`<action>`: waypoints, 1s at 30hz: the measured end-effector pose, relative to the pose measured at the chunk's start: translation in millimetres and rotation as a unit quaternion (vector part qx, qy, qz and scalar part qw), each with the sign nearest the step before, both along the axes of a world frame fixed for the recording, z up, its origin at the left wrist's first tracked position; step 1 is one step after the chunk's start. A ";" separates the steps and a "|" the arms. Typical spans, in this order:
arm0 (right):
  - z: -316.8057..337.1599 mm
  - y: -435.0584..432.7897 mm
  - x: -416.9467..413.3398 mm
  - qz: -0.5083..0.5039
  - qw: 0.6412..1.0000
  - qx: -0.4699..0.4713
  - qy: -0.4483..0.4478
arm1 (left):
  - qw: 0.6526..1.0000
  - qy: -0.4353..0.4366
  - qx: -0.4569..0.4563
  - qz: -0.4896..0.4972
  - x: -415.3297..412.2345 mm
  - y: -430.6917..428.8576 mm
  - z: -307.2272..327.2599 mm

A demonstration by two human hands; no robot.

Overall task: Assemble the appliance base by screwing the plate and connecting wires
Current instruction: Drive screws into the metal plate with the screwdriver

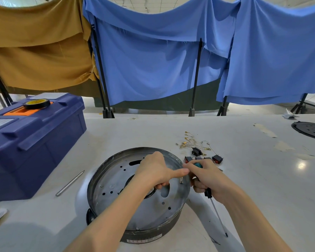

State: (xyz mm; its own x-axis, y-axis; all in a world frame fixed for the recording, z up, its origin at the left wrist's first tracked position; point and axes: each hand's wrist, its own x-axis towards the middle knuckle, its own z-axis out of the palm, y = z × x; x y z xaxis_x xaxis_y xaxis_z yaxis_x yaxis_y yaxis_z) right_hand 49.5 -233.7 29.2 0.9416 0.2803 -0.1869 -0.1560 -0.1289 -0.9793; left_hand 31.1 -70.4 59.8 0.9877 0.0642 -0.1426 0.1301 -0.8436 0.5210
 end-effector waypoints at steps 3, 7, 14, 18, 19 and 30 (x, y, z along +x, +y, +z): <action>0.1 0.3 0.8 0.002 1.000 0.002 0.002 | 0.994 -0.091 0.039 -0.046 -3.4 1.8 -1.9; 0.8 0.6 0.4 0.002 1.000 0.002 -0.002 | 0.971 -0.175 0.113 -0.114 -10.6 0.0 -13.8; 1.2 0.9 -1.1 0.003 1.000 -0.007 -0.014 | 0.915 -0.249 0.219 -0.231 -18.1 -7.5 -18.9; 0.8 1.8 -1.5 0.002 1.000 -0.004 -0.020 | 0.913 -0.245 0.223 -0.237 -17.4 -8.3 -15.0; 0.7 1.9 -1.2 0.000 1.000 -0.001 -0.020 | 0.920 -0.237 0.209 -0.230 -16.4 -6.8 -13.2; 1.4 11.5 -3.5 -0.007 0.999 0.005 -0.036 | 0.962 -0.192 0.031 -0.194 -13.2 5.6 -9.9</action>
